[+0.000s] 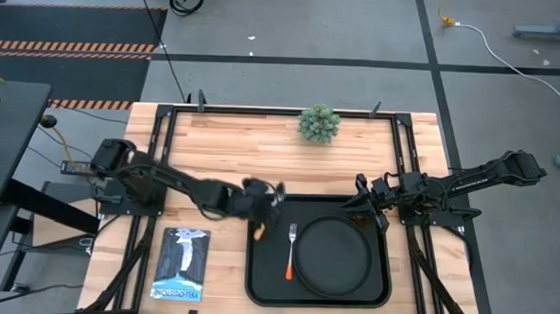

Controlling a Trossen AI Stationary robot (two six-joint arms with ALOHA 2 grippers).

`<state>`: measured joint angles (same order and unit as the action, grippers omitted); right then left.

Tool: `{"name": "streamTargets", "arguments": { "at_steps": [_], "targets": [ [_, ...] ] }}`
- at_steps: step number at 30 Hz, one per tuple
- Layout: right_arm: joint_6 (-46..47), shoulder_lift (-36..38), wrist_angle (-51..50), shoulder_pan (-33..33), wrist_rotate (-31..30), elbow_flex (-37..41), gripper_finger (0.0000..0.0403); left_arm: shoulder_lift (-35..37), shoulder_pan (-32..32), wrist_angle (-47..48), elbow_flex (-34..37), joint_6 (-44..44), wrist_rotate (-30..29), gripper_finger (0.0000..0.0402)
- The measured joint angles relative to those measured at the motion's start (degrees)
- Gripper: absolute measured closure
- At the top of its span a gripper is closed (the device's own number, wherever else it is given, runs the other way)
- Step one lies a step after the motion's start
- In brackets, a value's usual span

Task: Pick and place plate/cup/fork/spoon on tray
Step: Put the yellow spoon on the black serving tray to the left of the orange fork

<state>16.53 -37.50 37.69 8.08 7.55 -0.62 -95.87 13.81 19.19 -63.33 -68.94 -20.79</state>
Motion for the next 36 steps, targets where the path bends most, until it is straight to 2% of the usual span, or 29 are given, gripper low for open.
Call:
{"name": "streamTargets", "arguments": {
  "at_steps": [5,8,13,17,23,28,36],
  "targets": [
    [-0.02,0.00,0.06,0.00,0.01,0.00,0.0318,-6.75,4.58,0.91,-9.20,-0.89,-1.86,0.0348],
    [0.06,0.00,0.07,0.00,0.10,0.00,0.0318,-11.30,6.44,4.60,-15.32,-1.53,-2.26,0.0348],
    [0.34,0.00,0.04,0.00,0.68,0.00,0.0318,-18.07,9.06,16.61,-25.45,-6.03,-1.25,0.0347],
    [0.28,0.00,0.24,0.00,0.68,0.00,0.0318,-22.07,10.62,24.45,-30.77,-10.46,-0.46,0.0347],
    [0.26,0.02,0.22,0.00,0.68,0.00,0.0318,-25.22,10.76,27.28,-31.61,-15.58,3.16,0.0347],
    [0.24,0.01,0.06,0.00,0.68,0.00,0.0318,-26.97,9.73,27.65,-31.57,-16.60,5.98,0.0347],
    [0.24,0.00,0.05,0.00,0.68,0.00,0.0318,-28.42,8.28,26.42,-31.54,-21.19,8.00,0.0347]
  ]
}}
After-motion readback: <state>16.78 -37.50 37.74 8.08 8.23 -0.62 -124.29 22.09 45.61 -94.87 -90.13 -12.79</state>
